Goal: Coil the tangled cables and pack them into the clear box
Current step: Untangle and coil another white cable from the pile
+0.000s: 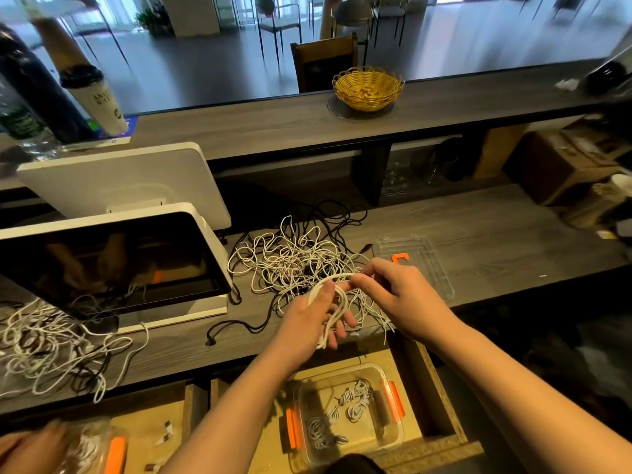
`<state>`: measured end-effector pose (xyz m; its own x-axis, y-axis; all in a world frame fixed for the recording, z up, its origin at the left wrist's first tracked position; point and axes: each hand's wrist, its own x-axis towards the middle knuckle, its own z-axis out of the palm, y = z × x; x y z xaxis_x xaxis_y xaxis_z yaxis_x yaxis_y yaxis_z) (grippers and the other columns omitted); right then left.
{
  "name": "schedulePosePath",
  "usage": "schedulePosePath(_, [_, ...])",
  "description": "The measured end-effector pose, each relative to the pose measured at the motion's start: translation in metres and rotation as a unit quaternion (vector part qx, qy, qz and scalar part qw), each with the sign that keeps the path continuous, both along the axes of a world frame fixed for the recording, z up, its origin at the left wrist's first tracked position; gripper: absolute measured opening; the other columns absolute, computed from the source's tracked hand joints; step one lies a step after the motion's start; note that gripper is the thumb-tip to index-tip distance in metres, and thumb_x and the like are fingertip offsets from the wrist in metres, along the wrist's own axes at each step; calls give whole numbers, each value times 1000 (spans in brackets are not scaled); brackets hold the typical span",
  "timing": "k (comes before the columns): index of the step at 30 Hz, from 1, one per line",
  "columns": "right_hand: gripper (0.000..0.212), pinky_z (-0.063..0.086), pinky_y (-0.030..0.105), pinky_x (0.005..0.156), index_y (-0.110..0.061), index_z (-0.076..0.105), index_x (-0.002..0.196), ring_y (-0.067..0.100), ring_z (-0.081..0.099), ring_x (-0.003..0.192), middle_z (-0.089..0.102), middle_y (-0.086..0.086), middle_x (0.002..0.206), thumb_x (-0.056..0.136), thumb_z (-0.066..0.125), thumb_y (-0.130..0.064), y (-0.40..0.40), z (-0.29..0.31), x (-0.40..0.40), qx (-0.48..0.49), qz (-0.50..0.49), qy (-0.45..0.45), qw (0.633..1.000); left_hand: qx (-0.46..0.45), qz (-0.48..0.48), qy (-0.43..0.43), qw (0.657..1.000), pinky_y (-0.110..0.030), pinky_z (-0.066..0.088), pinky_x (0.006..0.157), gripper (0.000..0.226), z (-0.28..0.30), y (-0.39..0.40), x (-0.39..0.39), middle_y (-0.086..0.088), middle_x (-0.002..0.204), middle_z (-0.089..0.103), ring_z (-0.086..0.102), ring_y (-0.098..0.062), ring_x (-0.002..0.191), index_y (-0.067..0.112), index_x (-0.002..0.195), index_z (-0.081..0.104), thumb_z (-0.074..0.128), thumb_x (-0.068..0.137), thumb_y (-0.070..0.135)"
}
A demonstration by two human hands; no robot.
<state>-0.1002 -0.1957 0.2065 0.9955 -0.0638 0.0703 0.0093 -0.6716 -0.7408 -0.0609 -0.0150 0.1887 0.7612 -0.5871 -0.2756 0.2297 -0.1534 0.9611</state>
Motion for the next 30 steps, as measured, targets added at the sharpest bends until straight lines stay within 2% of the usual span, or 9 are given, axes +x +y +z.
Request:
schedulePosePath(2, [23, 41, 24, 53, -23, 65, 88, 8, 54, 58, 61, -4, 67, 96, 55, -42, 2, -2, 0, 13, -6, 8, 1000, -39, 50, 15, 998, -25, 54, 61, 50, -1, -1, 0, -8, 89, 75, 65, -18, 72, 26, 126, 61, 35, 95, 54])
schedulePosePath(5, [21, 42, 26, 56, -23, 65, 87, 7, 53, 61, 62, -3, 71, 98, 54, -38, 8, -8, -3, 55, 8, 33, 998, -87, 99, 44, 990, -30, 54, 75, 49, 1, -2, -2, -5, 104, 75, 67, -19, 85, 38, 128, 65, 31, 97, 57])
schedulePosePath(9, [20, 55, 39, 73, -28, 68, 91, 15, 65, 78, 69, -4, 84, 99, 52, -37, 23, -11, -6, 119, 32, 64, 990, -190, 152, 114, 963, -34, 51, 91, 54, 6, -11, -7, -5, 120, 71, 67, -20, 114, 34, 132, 60, 29, 95, 59])
schedulePosePath(12, [22, 54, 47, 78, -25, 68, 92, 19, 65, 81, 69, -1, 85, 101, 50, -35, 31, -12, -6, 130, 30, 63, 989, -249, 179, 172, 936, -35, 51, 89, 55, 9, -17, -8, -9, 116, 71, 68, -22, 109, 32, 134, 58, 30, 96, 60])
schedulePosePath(16, [27, 50, 38, 69, -21, 67, 87, 15, 59, 70, 65, 0, 75, 102, 49, -33, 29, -16, -8, 127, 11, 79, 989, -277, 225, 214, 909, -35, 53, 85, 52, 6, -22, -2, -7, 100, 73, 69, -19, 95, 29, 132, 60, 26, 103, 56])
schedulePosePath(18, [29, 43, 28, 61, -19, 67, 84, 5, 50, 61, 57, -5, 66, 102, 49, -33, 28, -19, -9, 111, -2, 88, 990, -277, 253, 215, 902, -34, 52, 82, 51, 3, -18, 5, -5, 93, 73, 68, -17, 89, 27, 130, 61, 27, 104, 54])
schedulePosePath(21, [29, 36, 17, 53, -20, 66, 81, 0, 46, 54, 52, -9, 59, 102, 50, -33, 22, -23, -12, 91, -45, 78, 992, -223, 258, 201, 918, -31, 53, 75, 52, 1, -13, 12, -7, 91, 73, 70, -17, 85, 20, 127, 63, 27, 106, 51])
schedulePosePath(25, [31, 39, 21, 56, -21, 66, 80, 1, 49, 56, 55, -8, 60, 102, 49, -35, 22, -29, -14, 68, -63, 82, 992, -141, 253, 207, 935, -35, 56, 86, 51, -1, -8, 13, -14, 98, 76, 73, -23, 93, 4, 119, 66, 33, 107, 42])
schedulePosePath(30, [33, 39, 30, 56, -16, 66, 81, 8, 47, 55, 54, -5, 60, 102, 49, -33, 15, -36, -17, 82, -129, 102, 983, -103, 203, 241, 943, -41, 52, 99, 50, 3, -7, 14, -18, 108, 74, 73, -29, 101, 1, 116, 66, 35, 107, 39])
